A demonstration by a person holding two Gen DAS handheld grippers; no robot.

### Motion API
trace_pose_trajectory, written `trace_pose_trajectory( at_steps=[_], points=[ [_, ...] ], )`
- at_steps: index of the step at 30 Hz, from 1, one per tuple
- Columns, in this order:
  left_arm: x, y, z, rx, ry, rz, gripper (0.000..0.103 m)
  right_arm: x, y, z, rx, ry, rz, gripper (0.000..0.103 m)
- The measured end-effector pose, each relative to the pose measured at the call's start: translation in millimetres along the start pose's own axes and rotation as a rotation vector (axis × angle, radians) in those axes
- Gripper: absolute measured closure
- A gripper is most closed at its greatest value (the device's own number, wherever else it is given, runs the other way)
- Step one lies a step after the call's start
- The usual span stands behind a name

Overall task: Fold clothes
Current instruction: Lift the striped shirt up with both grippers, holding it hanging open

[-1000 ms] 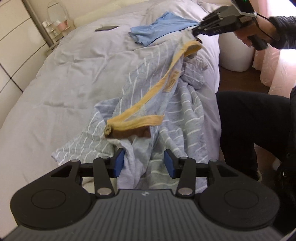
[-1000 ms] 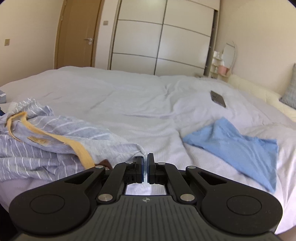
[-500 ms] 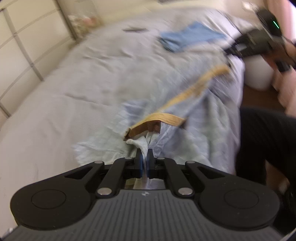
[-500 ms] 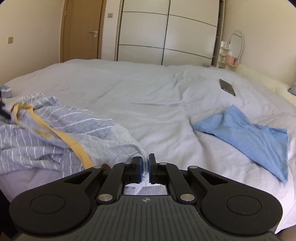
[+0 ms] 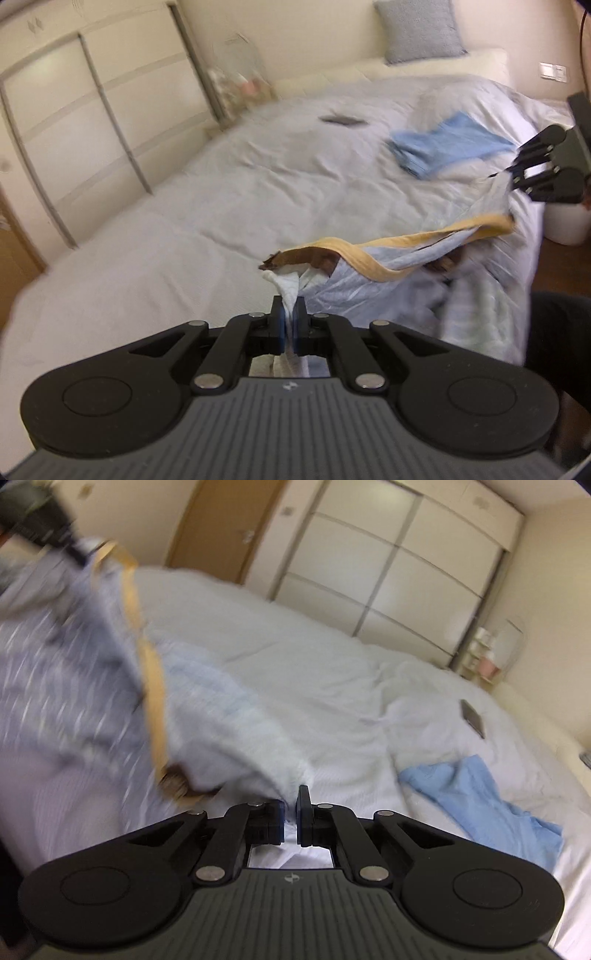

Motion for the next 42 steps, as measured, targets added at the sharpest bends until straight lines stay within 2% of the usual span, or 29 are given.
trace_pose_trajectory(
  at_steps=[5,8,11,15,19,22,25,29,31,33,35,37,40,42],
  points=[
    [-33,50,66,0.186,0.201,0.003,0.101,36,57,20,0.118,-0.062,-0.061,0.101],
    [-35,72,117,0.292,0.314,0.008,0.101,58,90,34,0.189,-0.1,-0.096,0.101],
    [-27,84,163,0.364,0.416,0.006,0.101,66,121,68,0.28,-0.152,-0.086,0.101],
    [-24,111,215,0.451,0.505,-0.009,0.101,76,161,117,0.401,-0.222,-0.073,0.102],
    [-33,158,257,0.558,0.569,-0.041,0.101,86,201,166,0.521,-0.292,-0.059,0.102],
    [-43,194,278,0.621,0.613,-0.066,0.101,103,232,192,0.606,-0.336,-0.072,0.102],
    [-59,223,276,0.641,0.655,-0.083,0.1,124,263,204,0.676,-0.373,-0.075,0.102],
    [-97,245,232,0.599,0.666,-0.066,0.1,147,302,195,0.742,-0.412,-0.057,0.102],
    [-125,238,189,0.546,0.666,-0.048,0.1,157,319,173,0.755,-0.424,-0.041,0.102],
    [-150,222,127,0.466,0.635,0.0,0.1,160,329,129,0.733,-0.43,-0.01,0.102],
    [-173,191,50,0.375,0.589,0.051,0.1,158,334,74,0.69,-0.435,0.031,0.102],
    [-188,148,-39,0.248,0.565,0.064,0.1,155,330,9,0.625,-0.42,0.059,0.102],
    [-198,66,-164,0.058,0.505,0.107,0.1,141,293,-122,0.464,-0.351,0.069,0.102],
    [-198,10,-239,-0.076,0.466,0.139,0.095,126,250,-209,0.336,-0.297,0.069,0.102]
  ],
)
Point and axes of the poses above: each gripper's, at about its wrist camera, not at the fingertips, and z roughly against the way its jaws point, x to its right, y to its top, the point moved 9 cm from there along -z, roughly the way its jaws point, and after that the axes turned 1 degree about z, right-handed, at the moved point
